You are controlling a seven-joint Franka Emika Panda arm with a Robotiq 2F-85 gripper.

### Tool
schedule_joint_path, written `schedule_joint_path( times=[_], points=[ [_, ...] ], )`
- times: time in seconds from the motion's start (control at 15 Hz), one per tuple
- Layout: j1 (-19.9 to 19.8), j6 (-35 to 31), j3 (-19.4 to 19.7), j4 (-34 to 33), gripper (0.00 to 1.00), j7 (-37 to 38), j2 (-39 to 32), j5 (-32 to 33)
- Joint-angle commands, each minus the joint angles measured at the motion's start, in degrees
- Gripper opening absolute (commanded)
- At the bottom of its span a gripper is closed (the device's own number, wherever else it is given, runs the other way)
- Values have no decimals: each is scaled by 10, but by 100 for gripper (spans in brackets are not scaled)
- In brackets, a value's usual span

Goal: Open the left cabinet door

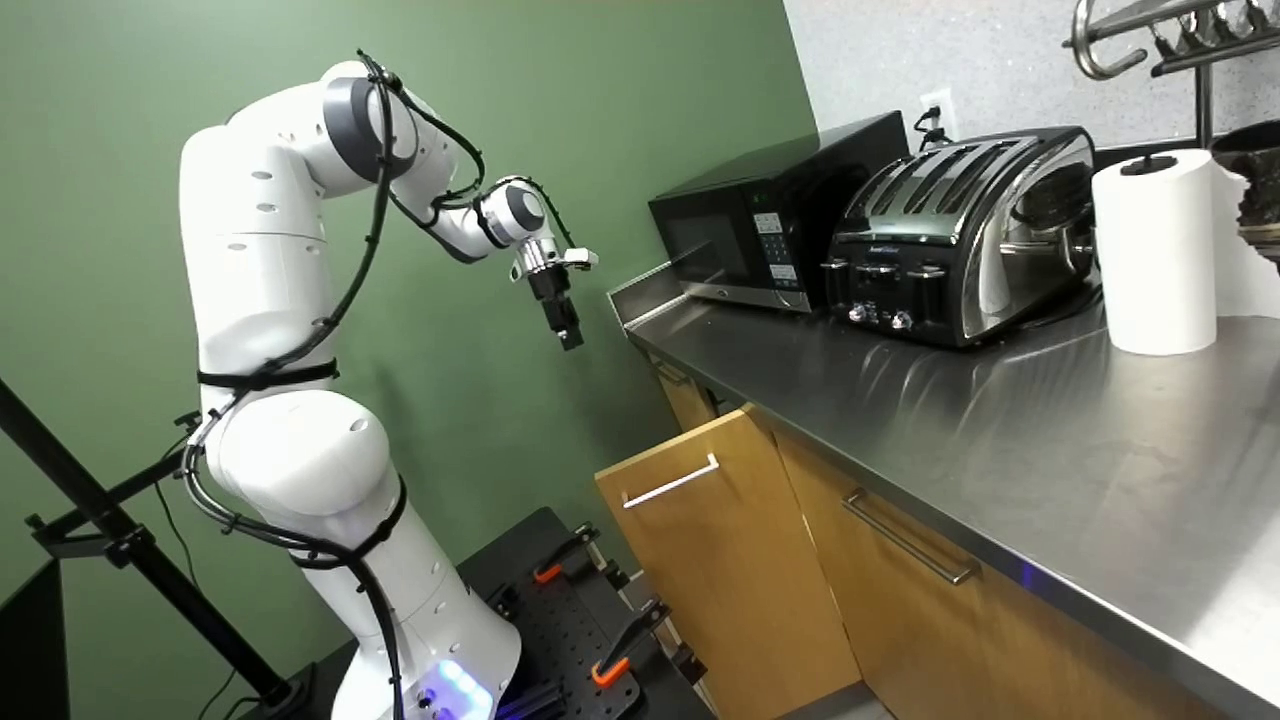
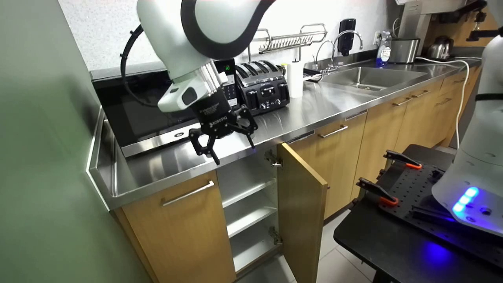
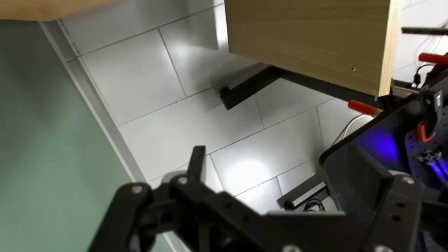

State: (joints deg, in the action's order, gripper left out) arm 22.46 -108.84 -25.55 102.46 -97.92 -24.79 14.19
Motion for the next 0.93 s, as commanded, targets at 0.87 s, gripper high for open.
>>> schedule_joint_path(
  times=[0.87],
  points=[
    [148, 173, 27, -135, 100, -64, -160, 181]
  ],
)
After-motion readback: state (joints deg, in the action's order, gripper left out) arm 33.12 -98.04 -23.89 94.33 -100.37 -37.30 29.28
